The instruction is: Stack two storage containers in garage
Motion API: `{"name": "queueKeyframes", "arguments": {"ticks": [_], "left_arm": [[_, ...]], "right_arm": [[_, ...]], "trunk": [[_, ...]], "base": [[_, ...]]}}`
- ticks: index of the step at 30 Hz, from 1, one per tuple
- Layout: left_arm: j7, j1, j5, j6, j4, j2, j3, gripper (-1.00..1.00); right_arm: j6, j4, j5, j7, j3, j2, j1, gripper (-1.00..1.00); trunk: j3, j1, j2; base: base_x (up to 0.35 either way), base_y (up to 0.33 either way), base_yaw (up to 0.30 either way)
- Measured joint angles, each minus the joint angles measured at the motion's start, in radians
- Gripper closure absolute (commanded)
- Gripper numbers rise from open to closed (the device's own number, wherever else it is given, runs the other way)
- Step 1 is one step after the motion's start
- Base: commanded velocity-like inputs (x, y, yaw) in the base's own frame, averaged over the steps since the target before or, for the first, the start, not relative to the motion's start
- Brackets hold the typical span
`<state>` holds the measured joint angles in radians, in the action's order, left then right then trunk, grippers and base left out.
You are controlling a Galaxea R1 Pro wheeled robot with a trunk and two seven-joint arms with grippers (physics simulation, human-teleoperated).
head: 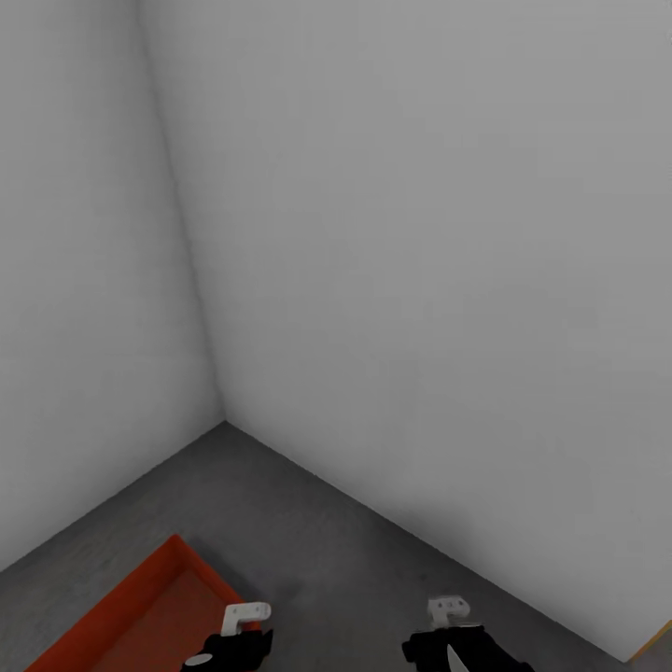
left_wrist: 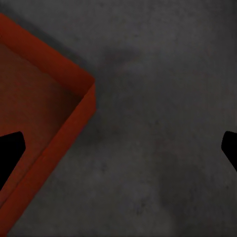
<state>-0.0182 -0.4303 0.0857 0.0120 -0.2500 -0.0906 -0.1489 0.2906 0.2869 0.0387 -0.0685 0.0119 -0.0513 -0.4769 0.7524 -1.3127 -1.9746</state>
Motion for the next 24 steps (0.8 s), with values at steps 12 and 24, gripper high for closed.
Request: {"name": "queueKeyframes", "arguments": {"ticks": [12,24], "left_arm": [[-0.002,0.008,-0.006,0.015,-0.001,0.0,-0.004,-1.0],[-0.003,0.011,0.001,0.037,0.0,-0.001,-0.002,-1.0]], "right_arm": [[-0.004,-0.036,-0.002,-0.004,-0.004,0.0,0.001,-1.0],[-0.006,-0.041,-0.002,-0.007,-0.004,-0.001,0.006,-1.0]], "trunk": [[0.0,0.0,0.0],[0.0,0.0,0.0]], "base": [[0.0,0.0,-0.03],[0.0,0.0,-0.241]]}}
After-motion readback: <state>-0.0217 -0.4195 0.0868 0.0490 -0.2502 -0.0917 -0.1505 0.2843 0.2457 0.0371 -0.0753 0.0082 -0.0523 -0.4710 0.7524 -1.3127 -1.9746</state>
